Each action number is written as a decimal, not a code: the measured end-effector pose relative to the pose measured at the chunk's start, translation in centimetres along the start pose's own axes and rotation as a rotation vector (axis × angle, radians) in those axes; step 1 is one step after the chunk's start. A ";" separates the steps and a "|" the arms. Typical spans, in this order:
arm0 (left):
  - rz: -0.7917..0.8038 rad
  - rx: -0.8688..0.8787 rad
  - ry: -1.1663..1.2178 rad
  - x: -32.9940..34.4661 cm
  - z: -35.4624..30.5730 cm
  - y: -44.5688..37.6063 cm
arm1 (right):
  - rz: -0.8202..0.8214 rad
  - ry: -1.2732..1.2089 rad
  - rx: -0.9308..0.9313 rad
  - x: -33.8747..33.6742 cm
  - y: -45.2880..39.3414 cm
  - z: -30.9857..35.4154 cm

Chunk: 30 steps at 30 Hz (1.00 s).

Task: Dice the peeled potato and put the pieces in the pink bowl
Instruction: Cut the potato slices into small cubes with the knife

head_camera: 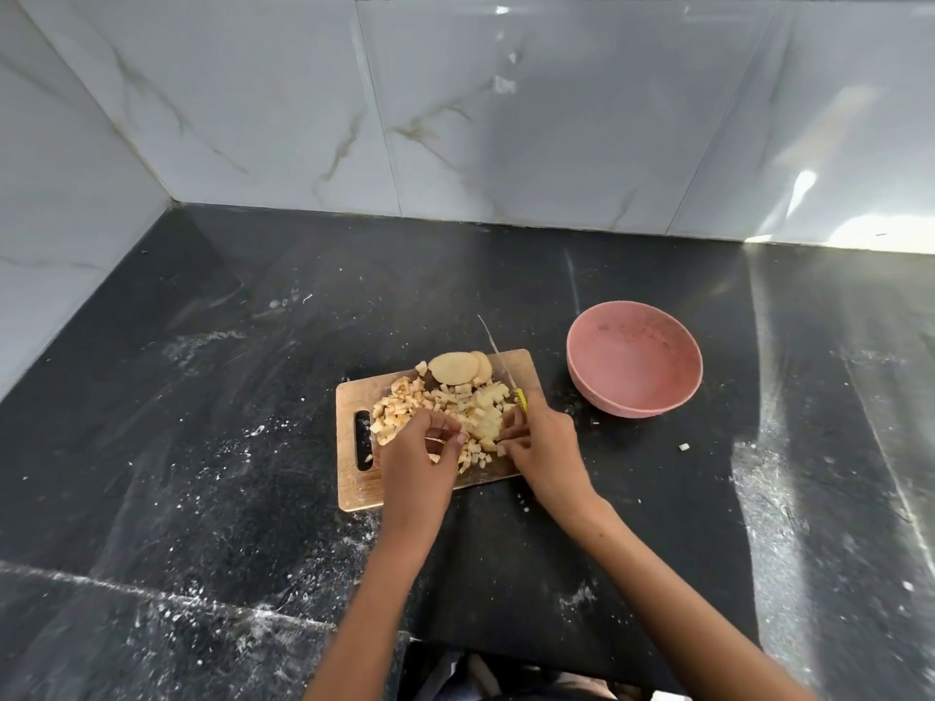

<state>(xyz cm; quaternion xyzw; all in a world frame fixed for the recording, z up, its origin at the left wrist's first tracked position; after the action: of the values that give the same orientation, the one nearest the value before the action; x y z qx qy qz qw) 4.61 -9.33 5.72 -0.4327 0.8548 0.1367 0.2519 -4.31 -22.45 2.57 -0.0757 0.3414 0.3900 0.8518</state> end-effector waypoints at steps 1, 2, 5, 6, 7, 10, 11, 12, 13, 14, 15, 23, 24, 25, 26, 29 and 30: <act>0.004 0.007 -0.003 0.1 -0.1 0.0 | -0.027 0.010 -0.049 -0.3 0.0 0.1; 0.007 0.015 -0.004 0.2 -0.2 0.0 | -0.052 0.013 -0.101 -0.7 0.1 0.4; 0.023 0.021 0.002 0.4 -0.4 0.0 | -0.082 -0.014 -0.139 -1.9 0.2 0.6; 0.028 0.016 0.007 0.4 -0.4 0.0 | -0.085 -0.029 -0.107 -2.2 0.2 0.3; 0.031 0.012 0.013 0.3 -0.4 0.0 | -0.093 -0.041 -0.068 -2.6 0.4 -0.2; 0.033 0.014 0.028 0.1 -0.2 0.1 | -0.116 -0.028 0.030 -3.6 1.4 -2.0; 0.031 0.011 0.030 0.1 -0.1 0.2 | -0.110 -0.012 0.052 -3.7 1.7 -2.4; 0.029 0.006 0.029 0.1 -0.1 0.2 | -0.105 0.003 0.064 -3.6 1.9 -2.5; 0.028 0.004 0.027 0.1 -0.1 0.1 | -0.097 0.015 0.072 -3.2 1.9 -2.6; 0.029 0.007 0.023 0.2 -0.1 0.1 | -0.080 0.024 0.072 -2.7 1.8 -2.4; 0.033 0.012 0.022 0.3 -0.2 0.0 | -0.059 0.032 0.059 -2.2 1.7 -2.0; 0.058 0.020 0.037 0.7 -0.2 -0.1 | -0.197 0.024 0.089 -2.7 2.2 -2.3; 0.062 0.025 0.026 0.9 -0.3 -0.2 | -0.147 0.052 0.072 -2.3 2.2 -2.1; 0.070 0.035 0.014 1.3 -0.5 -0.4 | -0.093 0.067 0.032 -1.9 2.3 -1.7; 0.079 0.052 0.001 1.7 -0.8 -0.6 | -0.063 0.055 -0.015 -1.6 2.3 -1.3; 0.123 0.118 -0.073 3.6 -1.9 -1.0 | -0.114 -0.030 -0.021 -3.2 2.6 -0.9; 0.138 0.150 -0.121 4.3 -2.3 -1.1 | -0.157 -0.048 -0.005 -4.0 3.0 -1.1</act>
<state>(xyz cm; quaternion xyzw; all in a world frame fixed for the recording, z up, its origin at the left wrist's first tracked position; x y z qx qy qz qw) 2.62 -13.95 5.29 -0.3438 0.8735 0.1152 0.3248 -8.85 -23.29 4.72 -0.0952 0.3130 0.3245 0.8875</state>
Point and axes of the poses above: each hand's wrist, its own y-axis away from the middle knuckle, its own x-axis out of the palm, z = x × y, the point moved 4 cm from there along -y, towards the middle knuckle, and after that the axes turned 3 degrees about z, right-handed, at the moved point
